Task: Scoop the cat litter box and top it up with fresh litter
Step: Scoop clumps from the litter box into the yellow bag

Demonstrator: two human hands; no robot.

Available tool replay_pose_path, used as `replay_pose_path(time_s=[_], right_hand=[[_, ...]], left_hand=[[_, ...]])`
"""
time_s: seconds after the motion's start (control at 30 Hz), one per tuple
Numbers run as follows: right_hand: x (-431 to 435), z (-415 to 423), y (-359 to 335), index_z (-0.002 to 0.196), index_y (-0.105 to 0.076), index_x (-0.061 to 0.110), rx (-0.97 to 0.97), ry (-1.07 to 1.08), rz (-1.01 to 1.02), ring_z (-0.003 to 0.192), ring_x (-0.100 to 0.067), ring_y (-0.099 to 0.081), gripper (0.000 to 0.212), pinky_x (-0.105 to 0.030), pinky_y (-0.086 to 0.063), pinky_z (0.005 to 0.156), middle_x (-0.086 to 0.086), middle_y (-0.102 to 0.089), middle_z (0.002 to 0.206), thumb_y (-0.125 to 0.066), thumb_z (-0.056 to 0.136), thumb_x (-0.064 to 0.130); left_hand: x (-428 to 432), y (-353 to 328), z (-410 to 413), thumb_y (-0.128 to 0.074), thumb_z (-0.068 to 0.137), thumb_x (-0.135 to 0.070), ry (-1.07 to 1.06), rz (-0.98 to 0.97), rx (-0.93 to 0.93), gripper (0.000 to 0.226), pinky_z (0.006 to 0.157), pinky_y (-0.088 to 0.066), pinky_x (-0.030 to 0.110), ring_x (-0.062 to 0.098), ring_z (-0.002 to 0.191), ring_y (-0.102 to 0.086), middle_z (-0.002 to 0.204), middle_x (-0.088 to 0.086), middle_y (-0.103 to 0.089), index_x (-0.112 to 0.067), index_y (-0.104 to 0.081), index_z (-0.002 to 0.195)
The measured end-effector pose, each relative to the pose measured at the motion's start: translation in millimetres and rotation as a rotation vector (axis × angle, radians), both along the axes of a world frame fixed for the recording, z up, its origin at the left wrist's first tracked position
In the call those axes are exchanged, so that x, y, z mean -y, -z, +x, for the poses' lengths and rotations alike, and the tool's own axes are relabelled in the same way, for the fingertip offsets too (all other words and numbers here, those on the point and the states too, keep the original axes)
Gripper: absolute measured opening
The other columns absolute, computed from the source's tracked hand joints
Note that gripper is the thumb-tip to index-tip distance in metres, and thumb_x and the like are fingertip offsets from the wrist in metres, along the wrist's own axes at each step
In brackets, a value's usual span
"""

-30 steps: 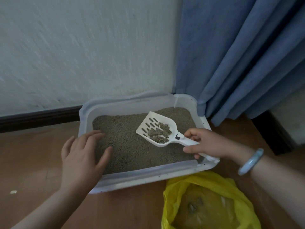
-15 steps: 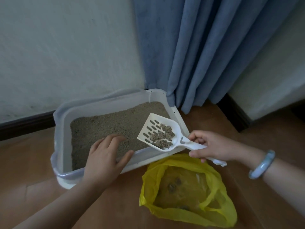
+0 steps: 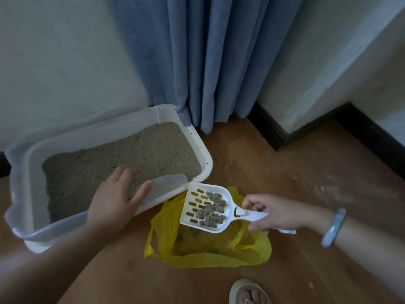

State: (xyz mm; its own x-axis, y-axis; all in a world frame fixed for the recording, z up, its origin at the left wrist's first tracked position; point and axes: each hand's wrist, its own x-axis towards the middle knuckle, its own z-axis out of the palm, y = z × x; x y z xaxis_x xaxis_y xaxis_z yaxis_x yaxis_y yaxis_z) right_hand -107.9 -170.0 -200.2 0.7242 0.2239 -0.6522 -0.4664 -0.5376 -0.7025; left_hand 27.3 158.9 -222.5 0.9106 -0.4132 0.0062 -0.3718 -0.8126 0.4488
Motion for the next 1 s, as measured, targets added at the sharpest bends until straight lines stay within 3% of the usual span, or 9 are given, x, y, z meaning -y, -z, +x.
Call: replay_pose_path(time_s=[0.23,0.5,0.6,0.7,0.77,0.83,0.9,1.0], right_hand=[[1,-10,20,0.103,-0.050,0.018,-0.029,-0.026,-0.050,0.062,-0.018,-0.065,0.032,-0.029,-0.043,0.060,0.004,-0.061,0.079,-0.073,0.081,0.015],[-4,-8,33,0.101,-0.051,0.018,-0.033,-0.051,-0.060,0.062,-0.013,-0.061,0.031,-0.022,-0.044,0.060,0.010,-0.061,0.068,-0.074,0.080,0.019],[-6,-9,34,0.097,-0.054,0.021,-0.017,-0.013,-0.047,0.062,-0.010,-0.060,0.019,-0.023,-0.048,0.064,0.008,-0.061,0.072,-0.066,0.087,0.031],[-7,-12,36,0.093,-0.056,0.025,0.021,0.031,-0.029,0.061,-0.010,-0.058,0.001,-0.014,-0.044,0.057,0.008,-0.057,0.070,-0.055,0.094,0.025],[-7,-14,37,0.093,-0.059,0.029,0.084,0.005,-0.059,0.057,-0.001,-0.053,0.008,-0.011,-0.040,0.055,0.014,-0.056,0.063,-0.058,0.093,0.022],[-6,-16,39,0.091,-0.058,0.037,0.141,-0.017,-0.099,0.058,0.003,-0.049,0.015,-0.013,-0.040,0.060,0.015,-0.058,0.071,-0.065,0.088,0.024],[-4,-17,37,0.090,-0.054,0.042,0.198,-0.019,-0.131,0.063,0.004,-0.050,0.026,-0.015,-0.044,0.064,0.013,-0.059,0.083,-0.072,0.082,0.026],[-4,-18,34,0.093,-0.049,0.040,0.332,-0.124,-0.294,0.077,-0.001,-0.055,0.033,-0.026,-0.050,0.075,0.022,-0.056,0.087,-0.073,0.071,0.041]], left_hand=[[-1,3,1,-0.044,0.090,-0.047,0.009,0.018,0.013,0.043,0.073,-0.042,0.038,0.026,0.094,-0.059,0.124,0.002,-0.054,-0.018,-0.055,0.120],[-2,8,1,-0.043,0.093,-0.048,0.008,0.037,0.019,0.040,0.070,-0.042,0.038,0.029,0.090,-0.060,0.122,0.004,-0.053,-0.020,-0.053,0.120],[-2,8,1,-0.042,0.093,-0.051,0.007,0.039,0.028,0.043,0.069,-0.042,0.037,0.028,0.090,-0.060,0.122,0.004,-0.054,-0.020,-0.053,0.120],[0,5,0,-0.042,0.091,-0.049,0.003,0.038,0.024,0.043,0.067,-0.040,0.035,0.027,0.089,-0.060,0.122,0.004,-0.054,-0.020,-0.053,0.120],[1,4,-1,-0.042,0.090,-0.049,-0.001,0.033,0.022,0.044,0.066,-0.039,0.034,0.027,0.087,-0.060,0.121,0.004,-0.054,-0.020,-0.053,0.121],[1,2,-2,-0.041,0.089,-0.049,0.004,0.024,0.025,0.045,0.065,-0.039,0.033,0.026,0.087,-0.060,0.121,0.004,-0.054,-0.019,-0.053,0.121],[2,2,-2,-0.041,0.089,-0.049,0.004,0.022,0.025,0.046,0.065,-0.038,0.033,0.025,0.086,-0.059,0.121,0.003,-0.054,-0.019,-0.054,0.121],[1,2,-2,-0.040,0.088,-0.050,-0.003,0.015,0.024,0.046,0.065,-0.037,0.033,0.023,0.085,-0.058,0.122,0.002,-0.054,-0.019,-0.054,0.120]])
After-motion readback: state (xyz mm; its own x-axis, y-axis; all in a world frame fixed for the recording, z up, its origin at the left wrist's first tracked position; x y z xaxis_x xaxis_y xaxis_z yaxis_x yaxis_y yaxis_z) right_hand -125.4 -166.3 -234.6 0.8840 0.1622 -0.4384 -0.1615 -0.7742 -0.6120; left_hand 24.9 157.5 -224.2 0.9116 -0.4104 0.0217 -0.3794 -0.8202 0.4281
